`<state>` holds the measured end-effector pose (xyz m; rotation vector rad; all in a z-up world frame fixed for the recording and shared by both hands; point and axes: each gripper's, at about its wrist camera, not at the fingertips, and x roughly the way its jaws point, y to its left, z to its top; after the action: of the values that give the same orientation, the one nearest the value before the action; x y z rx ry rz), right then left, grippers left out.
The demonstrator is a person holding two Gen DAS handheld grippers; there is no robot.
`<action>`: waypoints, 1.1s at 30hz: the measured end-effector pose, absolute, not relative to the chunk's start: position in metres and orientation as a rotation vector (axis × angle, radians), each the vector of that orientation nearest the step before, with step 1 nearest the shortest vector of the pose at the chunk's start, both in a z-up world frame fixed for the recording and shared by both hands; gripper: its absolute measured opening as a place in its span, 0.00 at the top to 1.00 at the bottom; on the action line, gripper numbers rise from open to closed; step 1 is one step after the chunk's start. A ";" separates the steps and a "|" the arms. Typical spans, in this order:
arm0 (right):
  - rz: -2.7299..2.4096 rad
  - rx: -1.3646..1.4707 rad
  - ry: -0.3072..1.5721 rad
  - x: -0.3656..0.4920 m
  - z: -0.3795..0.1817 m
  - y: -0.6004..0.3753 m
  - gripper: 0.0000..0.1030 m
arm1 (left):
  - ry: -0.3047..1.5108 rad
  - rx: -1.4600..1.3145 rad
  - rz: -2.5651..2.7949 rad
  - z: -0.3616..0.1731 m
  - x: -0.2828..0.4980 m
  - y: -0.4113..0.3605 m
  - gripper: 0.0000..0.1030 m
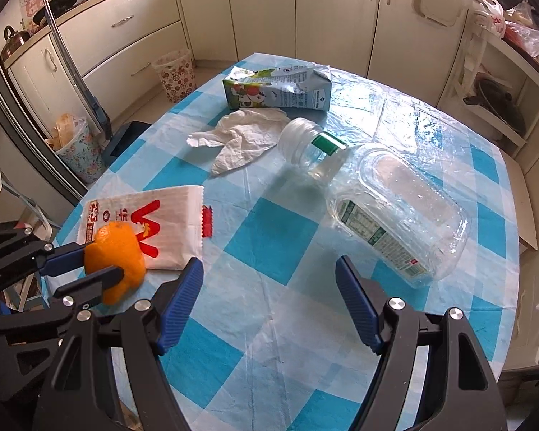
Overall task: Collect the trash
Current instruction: 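Grasp an orange peel with the left tool while the right tool grasps the white-and-red wrapper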
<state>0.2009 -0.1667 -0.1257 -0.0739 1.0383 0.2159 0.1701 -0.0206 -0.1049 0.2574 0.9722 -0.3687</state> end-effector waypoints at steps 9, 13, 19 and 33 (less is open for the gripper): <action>0.251 -0.028 1.061 0.214 -0.138 -0.151 0.29 | 0.997 0.184 -0.510 -0.089 0.163 -0.010 0.82; 0.262 -0.024 1.057 0.219 -0.142 -0.141 0.29 | 0.942 0.195 -0.526 -0.070 0.157 0.003 0.82; 0.345 -0.050 1.029 0.221 -0.146 -0.111 0.23 | 0.888 0.046 -0.419 -0.041 0.177 0.066 0.82; 0.468 -0.242 0.974 0.192 -0.149 -0.065 0.97 | 0.940 -0.037 -0.266 -0.057 0.196 0.090 0.82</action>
<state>0.1925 -0.0648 -0.1493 -0.2419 0.9742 0.4678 0.1962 0.0899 -0.0566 -0.0371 0.9399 -0.2662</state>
